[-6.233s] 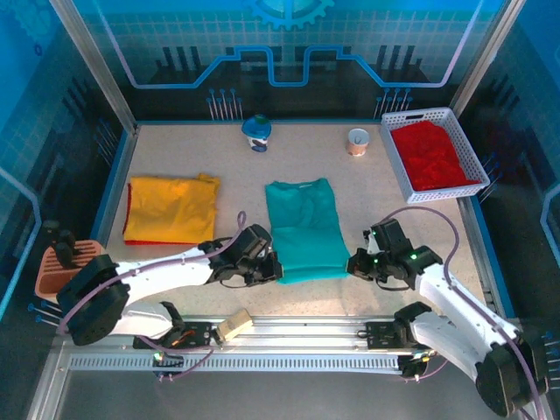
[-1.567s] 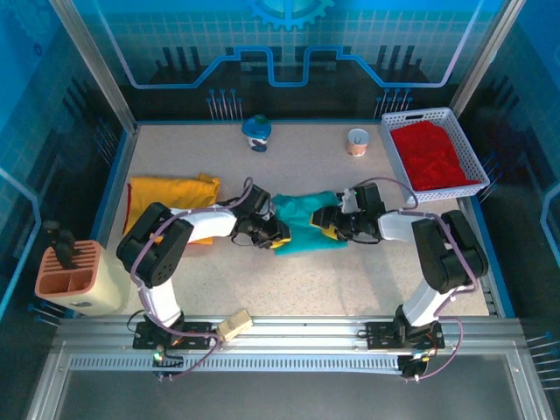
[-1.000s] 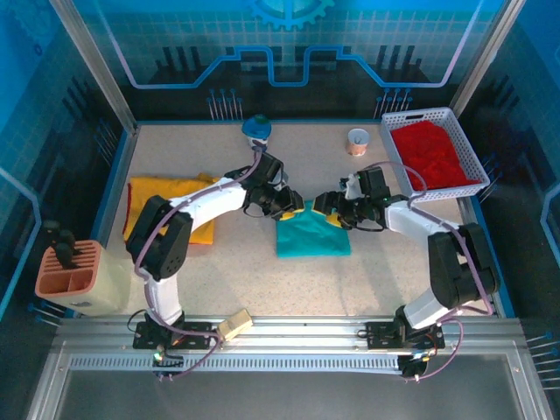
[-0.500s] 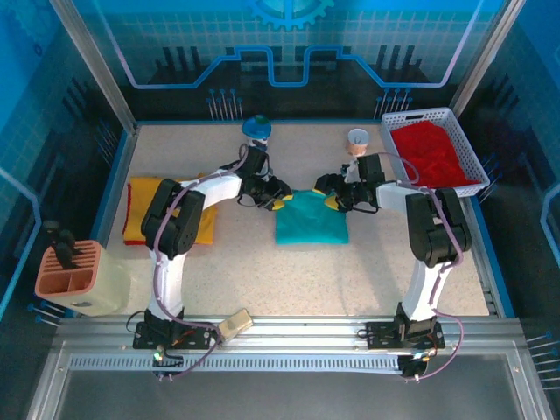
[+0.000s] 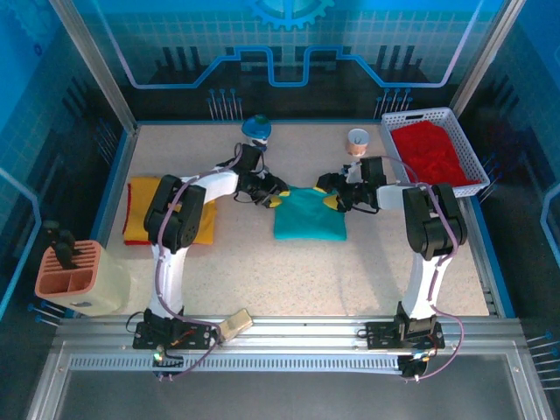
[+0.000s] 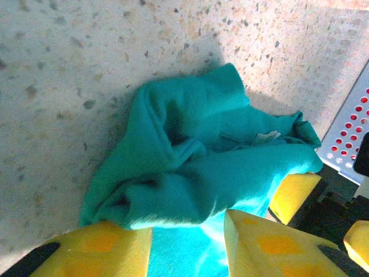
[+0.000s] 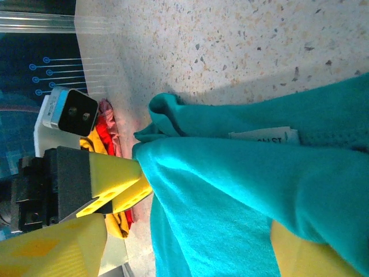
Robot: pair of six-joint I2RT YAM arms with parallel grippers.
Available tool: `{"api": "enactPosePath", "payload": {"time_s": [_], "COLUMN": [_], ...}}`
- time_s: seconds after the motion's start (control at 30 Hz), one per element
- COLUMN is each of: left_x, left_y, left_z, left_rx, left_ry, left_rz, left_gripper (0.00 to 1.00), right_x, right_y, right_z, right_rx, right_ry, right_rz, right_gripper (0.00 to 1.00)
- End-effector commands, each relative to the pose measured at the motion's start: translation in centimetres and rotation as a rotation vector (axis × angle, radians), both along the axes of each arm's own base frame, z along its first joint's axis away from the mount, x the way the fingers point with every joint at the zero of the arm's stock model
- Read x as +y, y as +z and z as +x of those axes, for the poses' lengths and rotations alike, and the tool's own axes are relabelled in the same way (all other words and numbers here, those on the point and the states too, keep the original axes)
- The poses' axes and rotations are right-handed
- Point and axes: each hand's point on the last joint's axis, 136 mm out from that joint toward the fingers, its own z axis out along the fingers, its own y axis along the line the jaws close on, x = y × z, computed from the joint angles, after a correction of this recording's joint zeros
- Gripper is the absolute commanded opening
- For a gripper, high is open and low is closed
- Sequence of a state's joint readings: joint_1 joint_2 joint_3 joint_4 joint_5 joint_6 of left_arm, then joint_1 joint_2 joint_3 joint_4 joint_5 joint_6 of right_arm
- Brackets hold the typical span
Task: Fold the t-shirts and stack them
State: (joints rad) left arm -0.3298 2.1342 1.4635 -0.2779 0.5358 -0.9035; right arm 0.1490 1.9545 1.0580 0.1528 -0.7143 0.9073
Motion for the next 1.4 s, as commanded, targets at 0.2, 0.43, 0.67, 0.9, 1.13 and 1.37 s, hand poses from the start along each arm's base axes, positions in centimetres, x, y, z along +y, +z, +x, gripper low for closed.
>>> {"api": "enactPosePath", "payload": {"time_s": [0.2, 0.43, 0.67, 0.9, 1.13, 1.37], "left_x": [2.8, 4.5, 3.9, 1.6, -0.6, -1.9], "left_y": [6.1, 4.2, 0.3, -1.4, -2.2, -2.3], "left_z": [-1.6, -4.9, -6.6, -5.3, -4.7, -5.3], "left_rx": [-0.196, -0.271, -0.164, -0.187, -0.177, -0.136], "left_ry": [-0.101, -0.169, -0.256, -0.283, -0.3, -0.301], "left_rz": [0.116, 0.182, 0.27, 0.259, 0.213, 0.172], "left_gripper": [0.48, 0.66, 0.59, 0.57, 0.54, 0.49], "right_x": [-1.2, -2.2, -3.6, -4.1, -4.3, -4.4], "right_y": [7.2, 8.6, 6.9, 3.8, 3.0, 3.7], "right_z": [-1.4, -4.5, -7.9, -11.5, -12.9, -12.6], "right_rx": [-0.137, -0.163, -0.16, -0.081, -0.054, -0.062], "right_ry": [0.038, 0.079, 0.069, 0.114, 0.11, 0.092], "right_rz": [-0.042, -0.128, -0.218, -0.249, -0.241, -0.235], "right_gripper": [0.81, 0.98, 1.0, 1.0, 1.0, 1.0]}}
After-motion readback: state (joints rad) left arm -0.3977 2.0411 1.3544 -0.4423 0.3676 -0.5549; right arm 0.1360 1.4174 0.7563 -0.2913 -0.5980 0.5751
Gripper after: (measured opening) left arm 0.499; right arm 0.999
